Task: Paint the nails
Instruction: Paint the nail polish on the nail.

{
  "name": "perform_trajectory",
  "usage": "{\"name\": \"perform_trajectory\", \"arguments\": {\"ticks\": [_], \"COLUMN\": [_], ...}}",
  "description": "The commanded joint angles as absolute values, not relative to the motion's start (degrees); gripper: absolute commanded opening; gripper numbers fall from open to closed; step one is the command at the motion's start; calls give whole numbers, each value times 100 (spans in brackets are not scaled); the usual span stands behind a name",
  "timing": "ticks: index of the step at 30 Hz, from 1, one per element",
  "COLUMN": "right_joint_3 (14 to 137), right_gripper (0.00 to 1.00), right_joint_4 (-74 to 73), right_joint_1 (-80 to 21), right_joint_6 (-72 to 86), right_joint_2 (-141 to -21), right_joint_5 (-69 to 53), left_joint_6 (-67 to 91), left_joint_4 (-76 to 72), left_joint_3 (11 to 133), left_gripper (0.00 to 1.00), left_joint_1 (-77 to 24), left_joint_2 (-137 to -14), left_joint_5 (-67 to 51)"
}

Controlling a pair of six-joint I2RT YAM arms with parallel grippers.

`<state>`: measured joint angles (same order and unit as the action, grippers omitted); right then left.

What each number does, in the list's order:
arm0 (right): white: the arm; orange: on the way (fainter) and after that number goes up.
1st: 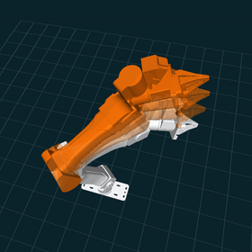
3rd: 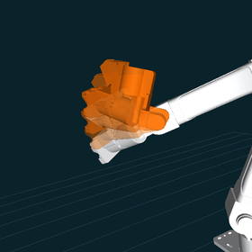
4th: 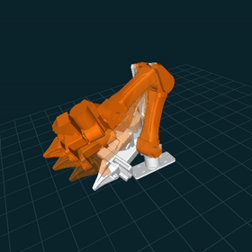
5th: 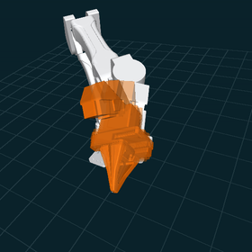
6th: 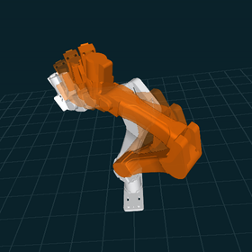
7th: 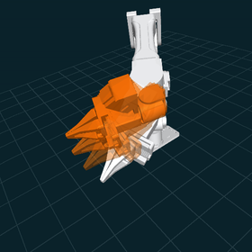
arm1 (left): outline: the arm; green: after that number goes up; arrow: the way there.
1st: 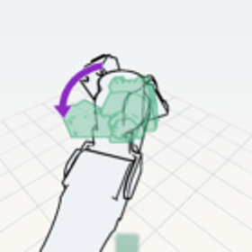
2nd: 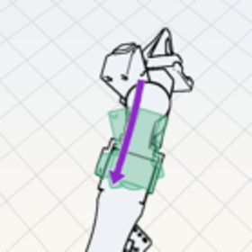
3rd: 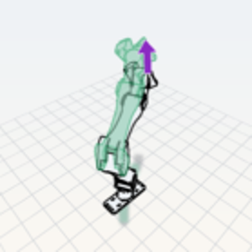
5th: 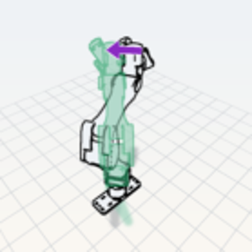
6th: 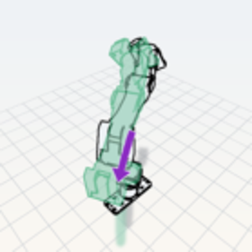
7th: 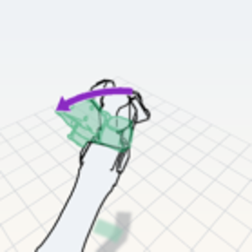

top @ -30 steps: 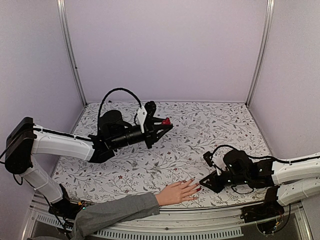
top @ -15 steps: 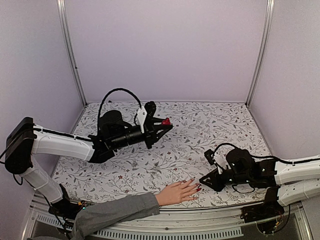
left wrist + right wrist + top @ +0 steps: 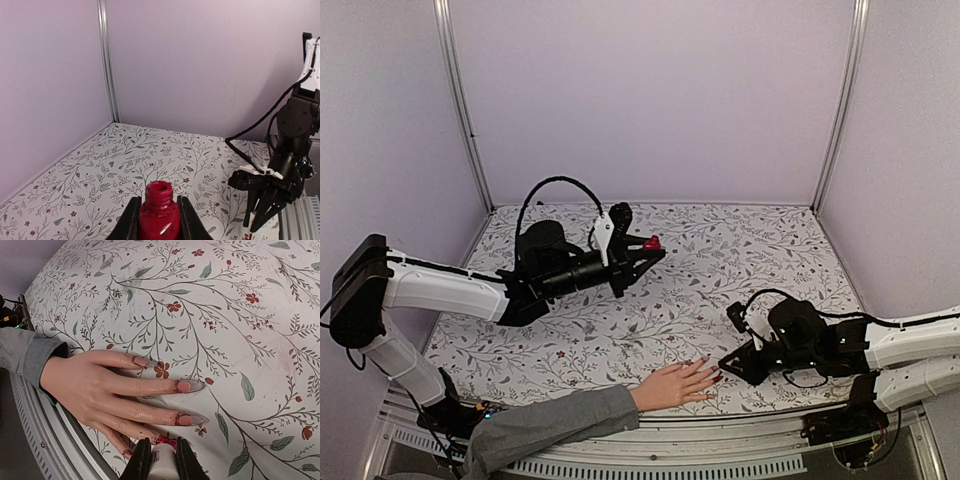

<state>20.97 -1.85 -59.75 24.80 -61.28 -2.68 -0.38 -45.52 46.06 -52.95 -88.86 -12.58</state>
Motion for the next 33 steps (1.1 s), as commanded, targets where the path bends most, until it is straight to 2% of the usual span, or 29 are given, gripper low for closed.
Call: {"name": "perform_trajectory", "arguments": {"ticks": [1, 33], "right_joint_3": [2063, 2077], "right_gripper": [0, 0], "right_joint_4": [-80, -631], "right_joint_1": [-6016, -6024], "right_joint_6": [2520, 2852], "right_joint_2": [-6202, -5952], "right_joint_5": [-219, 447], "left_joint_6": [-18, -17], "left_joint_4": [-4720, -4727], "left_joint_3": [4571, 4630], "left_gripper": [0, 0], "left_joint_1": [-5196, -5194], "left_joint_2": [-8811, -8859], "left_joint_5": [-1236, -1263]}}
